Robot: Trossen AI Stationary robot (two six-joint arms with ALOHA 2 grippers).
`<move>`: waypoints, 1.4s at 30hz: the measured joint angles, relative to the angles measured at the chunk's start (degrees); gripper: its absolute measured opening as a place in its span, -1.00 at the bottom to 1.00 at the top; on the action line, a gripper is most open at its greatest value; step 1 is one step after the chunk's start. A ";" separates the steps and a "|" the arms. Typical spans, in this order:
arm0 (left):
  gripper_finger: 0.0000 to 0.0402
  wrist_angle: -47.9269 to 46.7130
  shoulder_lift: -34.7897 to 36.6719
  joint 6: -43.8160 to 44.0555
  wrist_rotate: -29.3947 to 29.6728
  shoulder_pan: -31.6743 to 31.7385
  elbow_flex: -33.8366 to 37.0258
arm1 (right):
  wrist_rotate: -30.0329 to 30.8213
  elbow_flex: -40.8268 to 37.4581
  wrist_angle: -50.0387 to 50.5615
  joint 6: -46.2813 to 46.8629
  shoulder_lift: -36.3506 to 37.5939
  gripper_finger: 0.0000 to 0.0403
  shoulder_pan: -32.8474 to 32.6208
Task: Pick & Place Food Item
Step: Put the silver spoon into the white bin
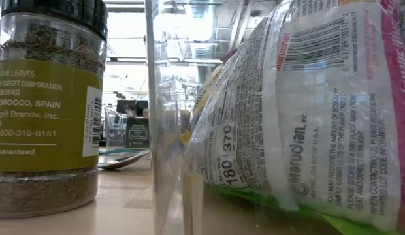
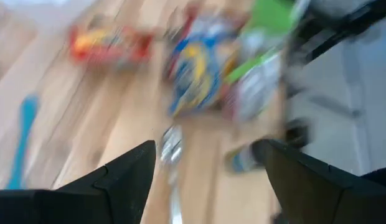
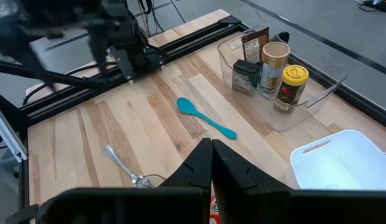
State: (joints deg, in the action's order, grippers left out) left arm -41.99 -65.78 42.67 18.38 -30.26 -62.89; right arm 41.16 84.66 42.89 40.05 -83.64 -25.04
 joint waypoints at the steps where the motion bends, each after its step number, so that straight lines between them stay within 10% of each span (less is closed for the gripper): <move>1: 0.44 -2.39 -1.09 1.47 0.10 0.00 0.04 | -0.30 0.00 -0.01 0.00 0.00 -0.99 0.00; 20: 0.44 3.54 -25.84 12.87 -1.59 0.00 9.40 | -0.67 0.00 0.11 -0.13 0.00 -0.99 0.09; 42: 0.44 7.00 -27.08 17.99 -2.27 -8.30 13.86 | -0.66 0.00 0.09 -0.02 0.00 -0.99 0.04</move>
State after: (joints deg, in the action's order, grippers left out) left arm -35.00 -92.86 60.66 16.11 -38.56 -49.03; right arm 40.50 84.66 42.98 40.03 -83.64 -24.99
